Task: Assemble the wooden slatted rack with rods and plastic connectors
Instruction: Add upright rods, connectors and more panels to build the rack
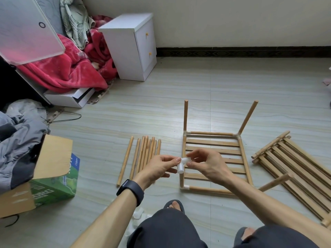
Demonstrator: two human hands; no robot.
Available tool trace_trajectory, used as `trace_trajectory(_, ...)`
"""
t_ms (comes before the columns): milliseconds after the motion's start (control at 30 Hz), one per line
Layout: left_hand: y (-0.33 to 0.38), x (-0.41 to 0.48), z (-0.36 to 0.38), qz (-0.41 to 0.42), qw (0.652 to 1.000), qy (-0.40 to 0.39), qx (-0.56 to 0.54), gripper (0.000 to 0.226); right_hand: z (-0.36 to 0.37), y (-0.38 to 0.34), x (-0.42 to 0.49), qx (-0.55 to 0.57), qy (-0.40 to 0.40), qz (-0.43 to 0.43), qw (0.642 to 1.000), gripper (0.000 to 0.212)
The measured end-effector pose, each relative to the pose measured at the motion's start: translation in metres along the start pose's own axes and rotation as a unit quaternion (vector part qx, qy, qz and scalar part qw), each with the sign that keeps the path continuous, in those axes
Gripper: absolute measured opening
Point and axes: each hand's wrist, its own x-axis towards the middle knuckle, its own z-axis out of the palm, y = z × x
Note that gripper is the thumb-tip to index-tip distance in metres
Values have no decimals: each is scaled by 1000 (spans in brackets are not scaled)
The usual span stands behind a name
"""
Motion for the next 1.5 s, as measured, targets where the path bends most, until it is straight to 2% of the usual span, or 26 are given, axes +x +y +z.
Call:
trace_trajectory(267, -8, 6, 4, 11, 1000, -7, 20, 37, -3, 8, -1, 29, 1, 31, 999, 21)
trace_trajectory(433, -15, 9, 3, 31, 997, -10, 66, 32, 0, 9, 0, 72, -3, 61, 996, 24)
trace_trajectory(533, -21, 10, 5, 35, 997, 4, 61, 29, 3, 9, 4, 101, 4, 80, 992, 23)
trace_trajectory(667, -22, 11, 6, 59, 995, 31, 71, 28, 6, 10, 9, 82, 37, 88, 992, 22)
trace_trajectory(900, -29, 10, 10, 105, 979, 75, 155, 32, 11, 13, 4, 192, 3, 134, 972, 17)
trace_trajectory(1067, -20, 9, 9, 88, 971, 82, 208, 35, 14, 13, 9, 209, -14, 152, 966, 20)
trace_trajectory(1167, -4, 15, 9, 82, 944, 74, 310, 36, 8, 15, 2, 201, -24, 161, 966, 22)
trace_trajectory(1267, 15, 28, 15, 96, 884, 89, 448, 52, 3, 15, -5, 186, -87, 181, 962, 27)
trace_trajectory(1367, 29, 37, 25, 96, 840, 102, 524, 54, 6, 11, -9, 161, -141, 172, 962, 28)
trace_trajectory(1433, 33, 38, 28, 83, 839, 106, 528, 55, 7, 10, -9, 138, -129, 149, 971, 28)
trace_trajectory(1500, 30, 36, 28, 73, 851, 116, 507, 57, 7, 11, -10, 125, -115, 132, 977, 27)
